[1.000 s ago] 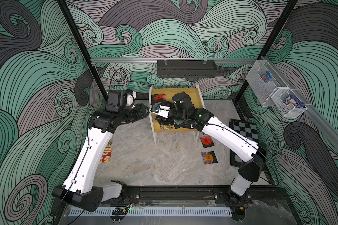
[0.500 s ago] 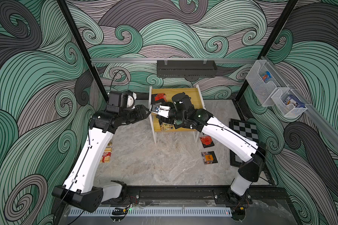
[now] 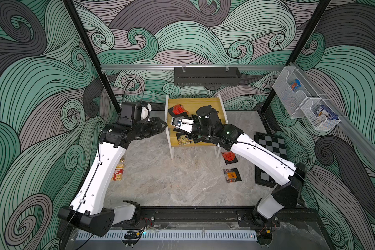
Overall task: Remove the tea bags from the shelf
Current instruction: Pick up the tea bag from the shelf.
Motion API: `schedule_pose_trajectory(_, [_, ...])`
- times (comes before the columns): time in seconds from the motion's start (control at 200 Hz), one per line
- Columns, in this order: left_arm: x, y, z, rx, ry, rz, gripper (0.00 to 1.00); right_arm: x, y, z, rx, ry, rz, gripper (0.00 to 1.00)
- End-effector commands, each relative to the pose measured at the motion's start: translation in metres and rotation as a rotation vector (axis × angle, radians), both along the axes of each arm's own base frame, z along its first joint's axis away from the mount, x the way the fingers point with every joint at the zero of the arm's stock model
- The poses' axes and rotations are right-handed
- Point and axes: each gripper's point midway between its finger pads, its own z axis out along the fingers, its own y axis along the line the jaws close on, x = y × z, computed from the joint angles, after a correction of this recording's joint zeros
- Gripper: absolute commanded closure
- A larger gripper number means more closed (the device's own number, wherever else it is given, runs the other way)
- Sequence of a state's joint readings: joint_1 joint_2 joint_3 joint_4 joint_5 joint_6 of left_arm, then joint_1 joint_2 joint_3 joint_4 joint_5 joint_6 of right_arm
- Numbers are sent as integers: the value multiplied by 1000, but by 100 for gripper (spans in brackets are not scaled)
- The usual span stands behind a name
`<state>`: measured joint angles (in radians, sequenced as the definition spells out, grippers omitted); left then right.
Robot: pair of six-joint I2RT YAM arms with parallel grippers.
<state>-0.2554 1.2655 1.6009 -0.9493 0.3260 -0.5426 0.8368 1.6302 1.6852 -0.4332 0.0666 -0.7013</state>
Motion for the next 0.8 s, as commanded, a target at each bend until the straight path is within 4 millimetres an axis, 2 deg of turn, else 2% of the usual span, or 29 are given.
schedule_pose_trajectory(0.0, [-5,1,6,-14,-19,-7,46,-1,-8,9,13,-22,-31,72])
schedule_pose_trajectory(0.57, [-4,0,7,-23,-18,-8,46,-5,-25,30,44,-88,-73,86])
schedule_pose_trajectory(0.796, [-4,1,8,-21,-29,-4,47,-10,-40,53,80,-147,-101,89])
